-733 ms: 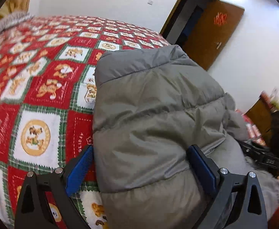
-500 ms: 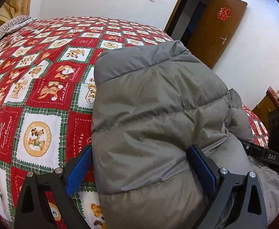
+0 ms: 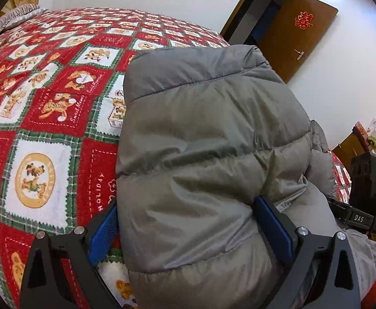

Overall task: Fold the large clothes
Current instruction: 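Grasp the folded jacket bundle with both tools and lift it, then hold the grey jacket bundle with both tools and carry it across the bed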

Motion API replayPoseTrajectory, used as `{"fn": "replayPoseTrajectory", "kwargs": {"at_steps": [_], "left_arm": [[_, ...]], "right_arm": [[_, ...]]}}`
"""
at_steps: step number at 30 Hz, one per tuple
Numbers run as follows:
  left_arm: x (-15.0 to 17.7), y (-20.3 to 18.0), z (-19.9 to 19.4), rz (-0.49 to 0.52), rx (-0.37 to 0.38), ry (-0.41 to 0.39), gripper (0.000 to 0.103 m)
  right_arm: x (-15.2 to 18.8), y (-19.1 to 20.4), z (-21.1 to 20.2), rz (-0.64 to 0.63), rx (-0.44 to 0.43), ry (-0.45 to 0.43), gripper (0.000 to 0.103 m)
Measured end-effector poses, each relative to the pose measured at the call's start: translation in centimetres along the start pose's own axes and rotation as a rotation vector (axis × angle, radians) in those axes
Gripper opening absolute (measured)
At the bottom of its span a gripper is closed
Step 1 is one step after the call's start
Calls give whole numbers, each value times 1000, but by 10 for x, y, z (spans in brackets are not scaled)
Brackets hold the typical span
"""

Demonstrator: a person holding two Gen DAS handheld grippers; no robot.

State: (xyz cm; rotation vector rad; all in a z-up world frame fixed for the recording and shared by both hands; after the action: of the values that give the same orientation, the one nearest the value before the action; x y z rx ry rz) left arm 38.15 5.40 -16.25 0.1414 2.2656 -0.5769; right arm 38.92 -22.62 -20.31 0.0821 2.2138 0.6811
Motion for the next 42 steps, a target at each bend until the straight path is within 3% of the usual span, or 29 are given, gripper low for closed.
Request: {"fn": "replayPoseTrajectory", "kwargs": {"at_steps": [12,18,26,32,42], "left_arm": [[1,0,10,-21,23,10,100],[-2,6,22,-54,151,-13,99],[-6,5,23,-6,140,-35,90],[-2,6,20,-1,123,-50,82],[3,-5,7,1,116,-63,58]], "right_arm": [[1,9,13,-57,-13,15,95],[0,11,22,-93,37,19,98],[5,31,17,-166,71,-2,57],[5,39,15,-226,117,-40,47],[8,54,8,-296,162,-63,30]]}}
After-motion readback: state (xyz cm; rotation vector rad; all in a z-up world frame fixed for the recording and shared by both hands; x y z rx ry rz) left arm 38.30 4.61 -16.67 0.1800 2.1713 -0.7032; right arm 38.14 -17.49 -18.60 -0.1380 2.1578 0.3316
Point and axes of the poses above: each gripper's, at about its wrist camera, not at the fingertips, and z roughly the way its jaws point, y to its left, x to its underside, the point moved 8 cm from there along z, roughly the way its jaws point, and after that the axes turned 13 degrees about -y, right-handed, at the moved point
